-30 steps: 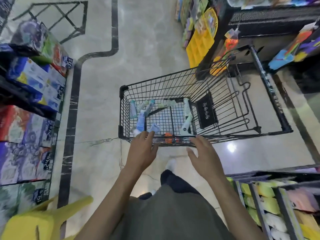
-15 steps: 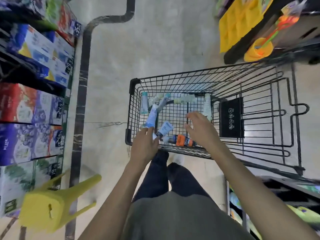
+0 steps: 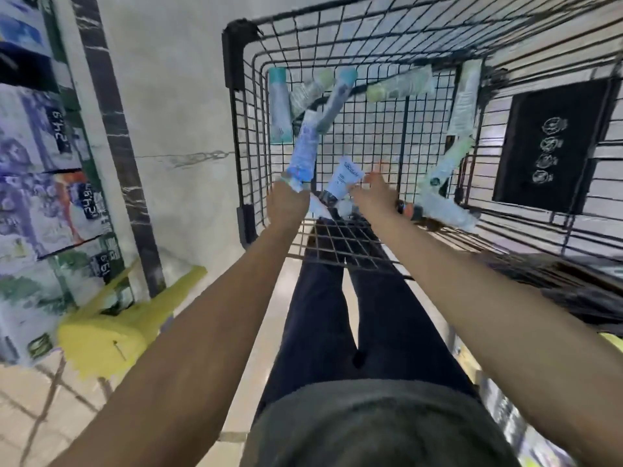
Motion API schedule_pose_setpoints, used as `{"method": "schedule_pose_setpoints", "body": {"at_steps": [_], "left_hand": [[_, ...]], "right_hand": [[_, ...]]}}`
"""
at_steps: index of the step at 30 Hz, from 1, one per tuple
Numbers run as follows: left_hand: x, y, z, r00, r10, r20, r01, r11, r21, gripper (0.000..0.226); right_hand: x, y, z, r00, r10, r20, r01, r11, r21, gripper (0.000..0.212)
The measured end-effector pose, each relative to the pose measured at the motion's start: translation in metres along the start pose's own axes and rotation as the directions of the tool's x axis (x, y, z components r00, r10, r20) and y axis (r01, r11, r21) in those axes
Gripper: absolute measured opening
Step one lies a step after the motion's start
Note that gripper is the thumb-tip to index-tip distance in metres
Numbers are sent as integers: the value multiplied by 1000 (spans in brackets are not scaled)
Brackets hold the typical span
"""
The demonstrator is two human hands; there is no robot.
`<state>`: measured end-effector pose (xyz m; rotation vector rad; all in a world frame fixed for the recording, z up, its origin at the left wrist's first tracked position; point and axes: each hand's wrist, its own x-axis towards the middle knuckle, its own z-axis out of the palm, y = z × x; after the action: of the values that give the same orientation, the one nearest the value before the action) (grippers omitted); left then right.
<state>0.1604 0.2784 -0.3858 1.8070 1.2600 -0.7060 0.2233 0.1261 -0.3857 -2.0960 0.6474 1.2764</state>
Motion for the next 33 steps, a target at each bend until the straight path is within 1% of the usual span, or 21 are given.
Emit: {"method": "schedule_pose_setpoints", "body": {"at_steps": [3,4,6,7,9,12,14,17,20,22,24,25,26,27,29,31,33], "left_hand": [[33,-12,22,990,-141,28,144,977,-159,24],[42,-17,29,980,-192,43,197,962,-187,27],[59,-25,41,955,-289,65,296,928,-228,39],[63,-27,46,945,-319,70,326,909,-260,45],[74,-36,58,935,-348,64,350,880,-321,55],[84,-47,69,929,-367,34,359,878,-316,65],[88,-49,73,916,-397,59,386,834,-394,66],[93,-55,74,900,-421,112,420,770,-479,64],[85,-53,66,900,-410,147,424,749,-509,53],[76,-49,57,906,-376,195,420,745,-518,47],[66,-42,47,910,-328,253,413,751,-515,36],[58,-37,40,908,-312,278,415,750,-515,28],[50,-32,32,905,-294,307,418,746,-518,22],[40,-26,24,900,-273,339,422,739,-526,20],[18,-14,9,893,-215,395,415,732,-541,28],[-6,0,-7,888,-129,441,383,737,-557,35],[-34,17,-25,888,-40,459,338,733,-590,38]], "right_hand": [[39,-1,20,993,122,2,-121,984,131,55],[51,1,27,989,149,8,-148,975,166,59],[72,4,41,982,189,25,-188,942,278,59],[82,6,48,977,211,31,-209,914,349,60],[101,13,62,969,245,24,-230,869,438,68],[115,15,74,955,296,2,-263,846,464,79],[113,10,73,944,331,3,-297,840,454,76],[116,10,73,942,336,11,-301,829,472,69],[111,11,70,947,319,-29,-264,829,494,55],[105,12,62,955,293,-41,-228,817,529,46],[94,10,49,972,236,-8,-192,810,554,36],[87,8,42,979,205,7,-173,809,562,34],[79,7,33,984,177,17,-155,803,576,38],[69,6,24,988,153,23,-136,788,600,47],[49,2,4,994,108,33,-103,744,660,62],[23,-6,-19,998,52,40,-65,682,728,61],[-6,-15,-43,999,-19,40,-19,627,779,56]]}}
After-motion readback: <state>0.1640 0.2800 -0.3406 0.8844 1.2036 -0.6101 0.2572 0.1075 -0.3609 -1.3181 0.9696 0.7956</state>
